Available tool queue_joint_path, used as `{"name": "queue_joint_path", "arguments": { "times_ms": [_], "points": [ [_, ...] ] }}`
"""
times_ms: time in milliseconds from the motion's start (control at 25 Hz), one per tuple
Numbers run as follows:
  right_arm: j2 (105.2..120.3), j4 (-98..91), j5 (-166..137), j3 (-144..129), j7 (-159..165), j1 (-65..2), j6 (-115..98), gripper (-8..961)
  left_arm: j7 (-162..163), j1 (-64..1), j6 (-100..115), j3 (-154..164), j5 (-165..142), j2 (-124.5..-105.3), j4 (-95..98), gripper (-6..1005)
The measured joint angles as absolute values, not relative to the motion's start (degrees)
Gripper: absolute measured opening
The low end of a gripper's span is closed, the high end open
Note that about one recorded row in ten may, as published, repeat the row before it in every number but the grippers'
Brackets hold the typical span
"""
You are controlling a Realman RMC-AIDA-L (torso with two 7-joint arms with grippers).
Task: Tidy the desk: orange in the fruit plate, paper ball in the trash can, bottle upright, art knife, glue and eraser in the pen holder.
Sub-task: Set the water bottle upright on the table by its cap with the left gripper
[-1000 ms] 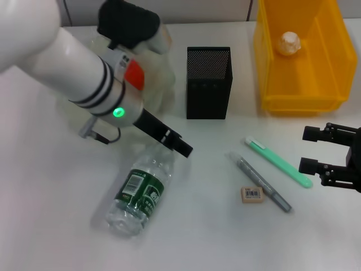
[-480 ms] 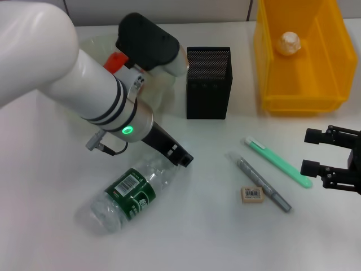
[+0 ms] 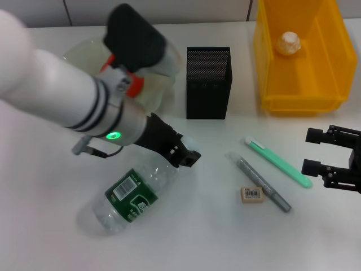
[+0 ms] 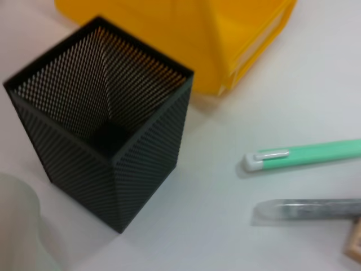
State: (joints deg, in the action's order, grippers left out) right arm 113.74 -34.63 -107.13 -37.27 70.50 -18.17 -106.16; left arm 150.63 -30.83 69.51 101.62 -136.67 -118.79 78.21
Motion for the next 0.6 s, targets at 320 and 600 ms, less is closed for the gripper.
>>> {"name": "queue_joint_path", "arguments": {
  "times_ms": [320, 600],
  "points": [
    [113.8, -32.93, -106.89, -37.26, 70.51, -18.52, -106.33, 738, 125.33, -21.13, 75.98, 86.02, -109.07, -118.68, 76.47, 450],
    [115.39, -32.32, -106.97, -37.32, 71.05, -19.64, -106.65, 737, 98.51, -21.35, 86.4, 71.85, -88.15, -118.58, 51.73, 453]
  ]
}}
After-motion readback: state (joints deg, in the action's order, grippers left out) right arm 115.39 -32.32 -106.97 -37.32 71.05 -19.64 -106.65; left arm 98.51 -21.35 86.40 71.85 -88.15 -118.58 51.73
